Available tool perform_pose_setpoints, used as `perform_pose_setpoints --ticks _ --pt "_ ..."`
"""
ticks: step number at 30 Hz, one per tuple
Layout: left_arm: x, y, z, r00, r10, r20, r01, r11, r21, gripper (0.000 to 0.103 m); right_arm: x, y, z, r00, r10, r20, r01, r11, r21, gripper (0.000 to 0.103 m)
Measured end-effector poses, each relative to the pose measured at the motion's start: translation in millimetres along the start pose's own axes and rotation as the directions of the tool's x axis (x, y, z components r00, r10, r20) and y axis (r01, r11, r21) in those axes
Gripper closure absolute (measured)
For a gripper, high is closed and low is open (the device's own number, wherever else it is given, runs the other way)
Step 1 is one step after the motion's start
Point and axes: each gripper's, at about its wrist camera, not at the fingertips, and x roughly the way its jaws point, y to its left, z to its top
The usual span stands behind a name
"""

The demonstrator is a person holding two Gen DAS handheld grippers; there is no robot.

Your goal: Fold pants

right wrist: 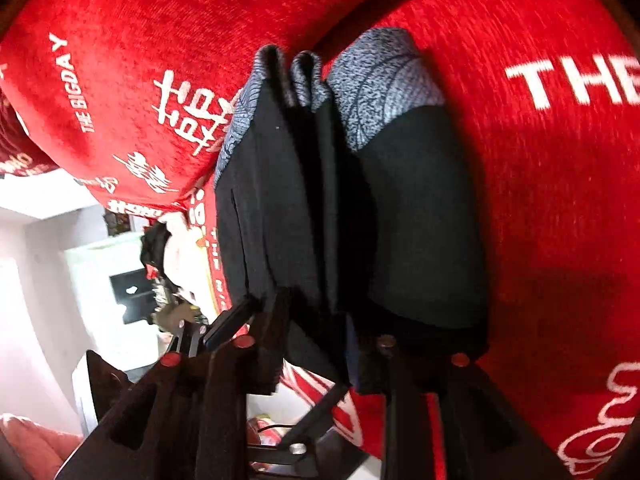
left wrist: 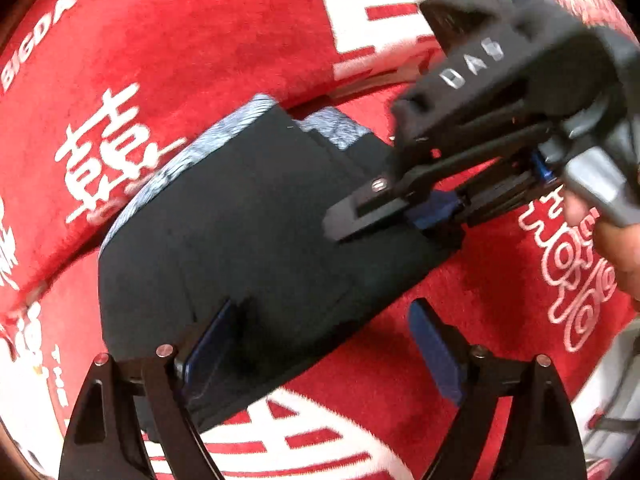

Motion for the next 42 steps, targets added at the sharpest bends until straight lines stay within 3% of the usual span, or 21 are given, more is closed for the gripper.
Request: perform_pose_setpoints --ticks 2,3,6,9,12,14,19,27,31,33,35,39,42 --pt "-7 21 -2 0.999 -0.047 -0.014 0.045 0.995 -0.090 0.000 1 -1 2 1.000 0.011 0.000 -0.011 1.000 0.015 0.072" --pt "-11 32 -3 0.999 -0.048 -0.008 0.047 0.990 -0.131 0.000 0 -3 1 1.000 0.007 0.001 -0.007 1.000 0.008 0.073" --pt "-13 68 -1 0.999 -0.024 -0.040 0.015 0.974 -0.226 0.000 -5 15 -3 0.999 -0.031 0.009 0.031 0.998 -0.059 0.091" --pt "-5 91 -2 0.996 -0.066 -0.058 0.044 0.946 -0.322 0.000 -18 38 -7 0.997 -0.061 0.039 0.066 0.988 -0.140 0.093" --pt "19 97 -7 0.988 -0.102 -0.112 0.050 0.919 -0.391 0.000 -16 42 -11 0.981 -0.189 0.039 0.193 0.960 -0.203 0.093" --pt "31 95 -10 0.988 -0.074 -0.133 0.014 0.915 -0.404 0.000 -3 32 -10 0.964 -0.266 0.014 0.263 0.943 -0.202 0.092" --pt "36 85 -10 0.992 -0.008 -0.129 -0.041 0.926 -0.376 0.000 0 22 -11 0.968 -0.250 0.033 0.252 0.954 -0.160 0.089" --pt "47 88 4 0.979 -0.021 -0.201 -0.057 0.924 -0.377 0.000 4 39 -18 0.936 -0.347 0.062 0.352 0.915 -0.198 0.085" --pt "45 92 10 0.975 -0.030 -0.221 -0.064 0.913 -0.404 0.000 -13 28 -28 0.922 -0.381 0.071 0.387 0.907 -0.163 0.084" --pt "38 97 10 0.971 -0.032 -0.238 -0.073 0.904 -0.422 0.000 -19 28 -33 0.905 -0.418 0.076 0.425 0.892 -0.153 0.084" --pt "30 99 8 0.968 0.001 -0.249 -0.113 0.893 -0.436 0.000 -24 30 -40 0.884 -0.462 0.073 0.467 0.869 -0.160 0.077" --pt "14 99 0 0.967 0.026 -0.254 -0.149 0.866 -0.477 0.000 -32 28 -53 0.850 -0.522 0.072 0.526 0.828 -0.193 0.050" --pt "5 100 -7 0.967 0.041 -0.251 -0.168 0.843 -0.510 0.000 -38 31 -58 0.847 -0.527 0.066 0.528 0.821 -0.218 0.041"
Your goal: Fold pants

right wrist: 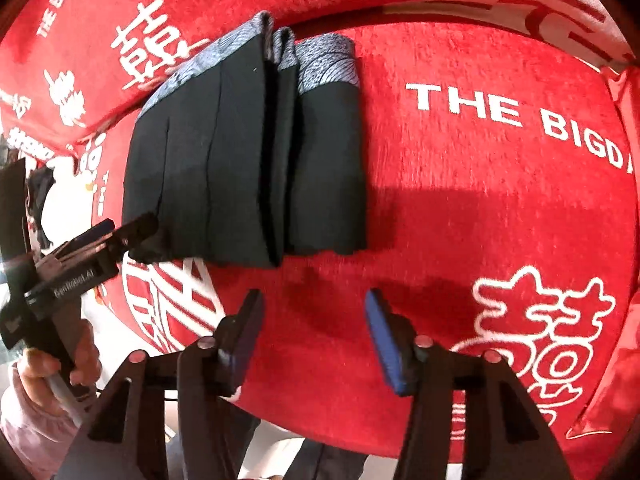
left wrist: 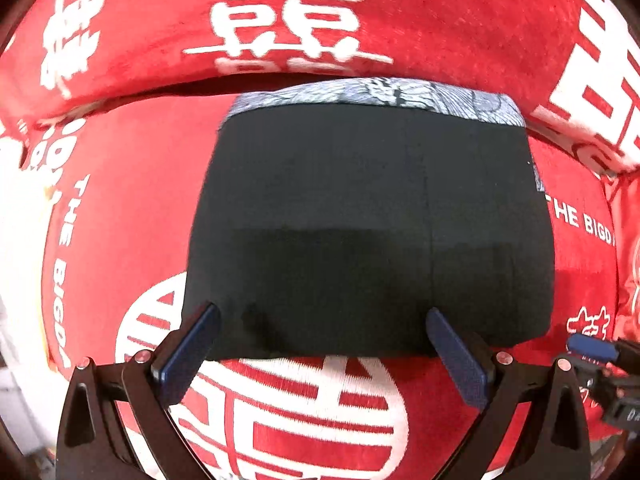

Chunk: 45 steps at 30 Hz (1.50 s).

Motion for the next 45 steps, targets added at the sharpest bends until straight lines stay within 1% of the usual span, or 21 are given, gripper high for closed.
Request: perform_pose_setpoints --ticks 3,6,7,8,9,10,11,12,14,17,20,29,34,41,45 --pt "-5 3 -9 1.000 -0.014 -0.007 0.014 1.000 -0.015 0.000 -4 5 -3 1.000 -0.026 0.006 0.026 0.999 -0.026 0.029" --pt "-5 2 -19 1.000 -0.011 0.000 0.011 1.000 0.009 0.000 -9 10 -6 0.998 -0.043 0.037 0.044 0.998 -0.039 0.023" --pt "-4 1 -21 1.000 -0.007 -0.001 0.008 1.000 0.019 0.000 -9 14 -6 0.997 -0.053 0.052 0.055 0.998 -0.044 0.022" --pt "-2 2 -24 1.000 -0.009 -0.013 0.010 0.999 0.031 0.000 -9 18 -9 0.995 -0.070 0.075 0.073 0.996 -0.046 0.021" --pt "0 1 -26 0.999 -0.021 -0.027 0.022 0.999 0.037 0.000 -10 20 -13 0.992 -0.085 0.097 0.089 0.995 -0.043 0.018" --pt "-1 4 -30 0.998 -0.044 -0.037 0.045 0.998 0.038 0.000 -10 23 -17 0.987 -0.098 0.124 0.104 0.994 -0.039 0.016" --pt "-3 8 -35 0.997 -0.060 -0.039 0.061 0.998 0.033 0.000 -10 29 -22 0.981 -0.108 0.159 0.115 0.993 -0.039 0.012" --pt "-5 11 -39 0.997 -0.068 -0.040 0.069 0.997 0.032 0.000 -10 32 -24 0.978 -0.115 0.172 0.124 0.991 -0.042 0.007" --pt "-9 15 -46 0.998 -0.060 -0.037 0.061 0.997 0.038 0.000 -7 43 -30 0.977 -0.137 0.164 0.145 0.989 -0.038 0.007" --pt "-17 23 -56 0.998 -0.047 -0.040 0.048 0.998 0.047 0.000 -8 53 -40 0.980 -0.127 0.154 0.131 0.991 -0.017 0.007" --pt "-25 33 -65 0.998 -0.052 -0.033 0.054 0.997 0.051 0.000 -9 62 -48 0.978 -0.147 0.145 0.149 0.989 -0.001 0.007" --pt "-29 62 -84 0.999 -0.029 -0.044 0.033 0.996 0.083 0.000 -9 83 -71 0.976 -0.158 0.148 0.148 0.986 0.072 0.007" --pt "-33 71 -88 1.000 0.007 -0.029 -0.003 0.992 0.126 0.000 -7 94 -80 0.972 -0.165 0.168 0.152 0.984 0.090 0.007" --pt "-35 84 -89 1.000 -0.006 -0.018 0.009 0.991 0.132 0.000 0 107 -91 0.970 -0.169 0.173 0.152 0.983 0.107 0.007" --pt "-32 87 -90 1.000 0.000 -0.020 0.003 0.990 0.140 0.000 3 111 -92 0.970 -0.165 0.177 0.148 0.983 0.106 0.007"
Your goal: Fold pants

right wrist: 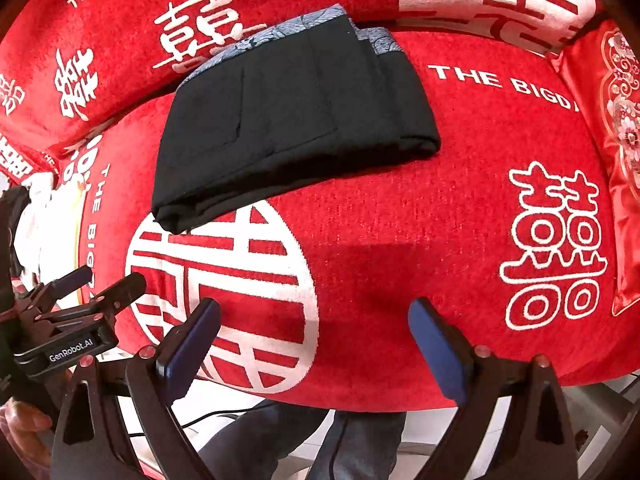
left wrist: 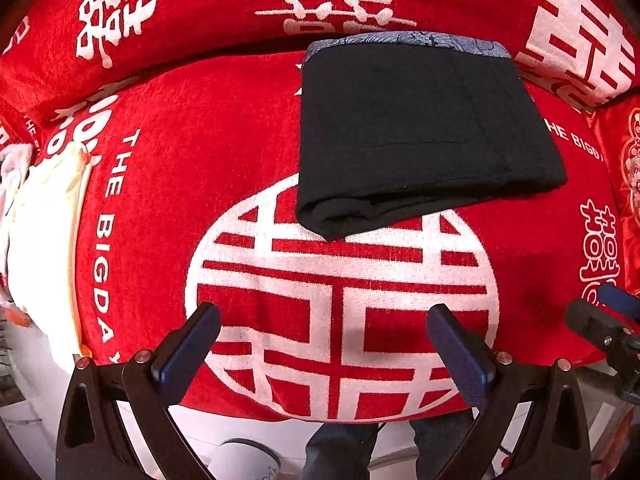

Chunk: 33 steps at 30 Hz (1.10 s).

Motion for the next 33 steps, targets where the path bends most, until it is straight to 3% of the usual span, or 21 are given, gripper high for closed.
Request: perform_pose_setpoints --ticks 7,13,19,23,27,30,33 --pt "17 -4 2 0.999 0.013 -0.036 -0.013 1.000 0.015 0.000 9 -8 4 1.000 0.020 -0.008 -0.020 1.000 0.021 0.007" --pt "33 -7 11 0.997 -0.031 -0.073 0.029 0.999 -0.030 0.000 32 -25 15 0.998 0.032 -0.060 -0.030 0.999 0.020 0.007" --pt "39 7 45 0.998 -0.035 -0.052 0.030 0.995 -0.091 0.000 25 -46 53 0.995 0.091 -0.046 -0.091 0.996 0.006 0.007" --pt "46 23 83 0.997 -0.078 -0.003 0.077 0.991 -0.111 0.000 20 -71 95 0.986 0.168 -0.015 -0.168 0.986 -0.009 0.007" --pt "66 37 120 0.985 -0.171 0.013 0.172 0.981 -0.095 0.000 34 -103 139 0.956 0.295 -0.013 -0.295 0.956 0.004 0.007" --pt "84 46 139 0.968 -0.250 0.018 0.251 0.964 -0.083 0.000 58 -126 163 0.915 0.401 -0.046 -0.399 0.916 0.047 0.007" --pt "102 54 149 0.934 -0.358 0.008 0.357 0.929 -0.095 0.000 82 -143 177 0.865 0.497 -0.068 -0.491 0.867 0.089 0.007"
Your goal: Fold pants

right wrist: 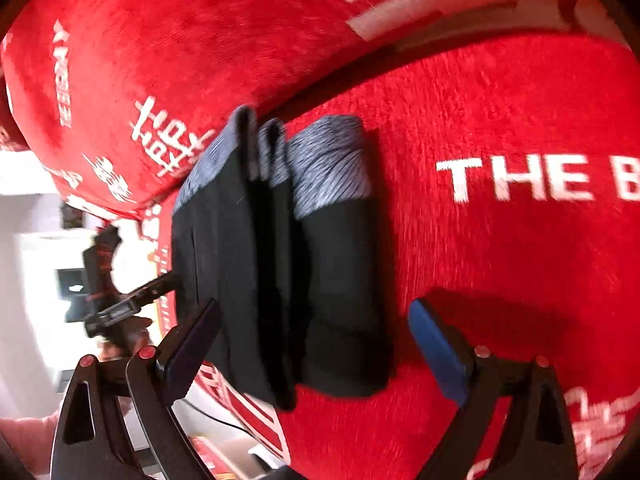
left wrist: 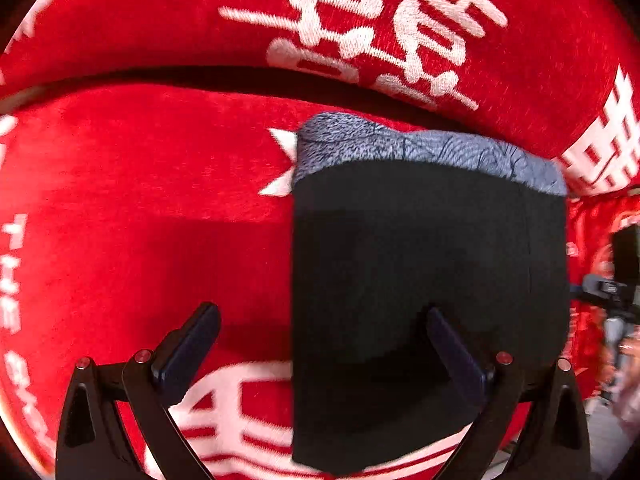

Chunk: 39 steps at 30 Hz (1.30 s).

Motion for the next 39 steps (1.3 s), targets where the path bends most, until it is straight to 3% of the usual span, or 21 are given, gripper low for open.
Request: perform_pose_setpoints --ticks 5,10,11,12,13,15,18,20,27,32,35,36,38,39 --pt "20 9 9 0.986 -0.161 -0.032 0.160 0.987 -0.036 0.000 23 -16 18 0.974 0.220 -0.059 -0.219 0.975 0.031 0.007" --pt "36 8 10 0.967 -0.253 -0.038 0.250 0.966 -0.073 0.000 38 -14 31 0.972 0.224 -0.071 -0.222 0.974 0.042 0.008" --pt "34 6 10 0.969 -0.247 -0.025 0.245 0.967 -0.073 0.000 40 -11 32 0.977 0.200 -0.076 -0.197 0.979 0.043 0.012" --pt "30 4 9 0.970 -0.244 -0.008 0.243 0.968 -0.066 0.005 41 -8 32 0.984 0.160 -0.080 -0.157 0.987 0.034 0.028" --pt "27 0 7 0.964 -0.265 0.001 0.264 0.963 -0.059 0.013 43 -6 34 0.987 0.134 -0.086 -0.132 0.991 0.028 0.037" --pt "18 -9 5 0.969 -0.247 0.022 0.248 0.968 -0.045 0.023 39 -7 31 0.984 0.162 -0.078 -0.157 0.985 0.070 0.056" --pt "0 -20 2 0.969 -0.244 0.040 0.245 0.969 -0.017 0.031 27 1 25 0.976 0.213 -0.045 -0.209 0.975 0.078 0.065" --pt "-16 -29 -1 0.962 -0.266 0.056 0.266 0.964 0.004 0.031 21 10 18 0.972 0.234 -0.030 -0.231 0.970 0.076 0.066" --pt "-65 -45 -44 0.971 -0.227 0.071 0.223 0.973 0.051 0.031 -4 39 -26 0.948 0.319 0.004 -0.318 0.944 0.091 0.066" --pt "-66 -35 -83 0.980 -0.188 0.058 0.187 0.982 0.029 0.030 -12 39 -81 0.936 0.351 0.006 -0.349 0.930 0.119 0.066" --pt "-36 -17 -103 0.995 -0.101 0.007 0.101 0.995 -0.014 0.030 14 34 -97 0.961 0.277 -0.022 -0.271 0.952 0.139 0.065" --pt "-26 -13 -107 0.998 -0.069 -0.014 0.069 0.997 -0.033 0.020 22 31 -99 0.968 0.250 -0.036 -0.243 0.959 0.146 0.063" --pt "-22 -5 -114 0.999 -0.032 0.022 0.034 0.998 -0.053 0.003 37 27 -105 0.991 0.122 -0.051 -0.115 0.987 0.111 0.057" --pt "-22 -5 -116 1.000 -0.012 0.028 0.013 0.998 -0.055 0.001 37 26 -105 0.995 0.091 -0.041 -0.086 0.992 0.097 0.049"
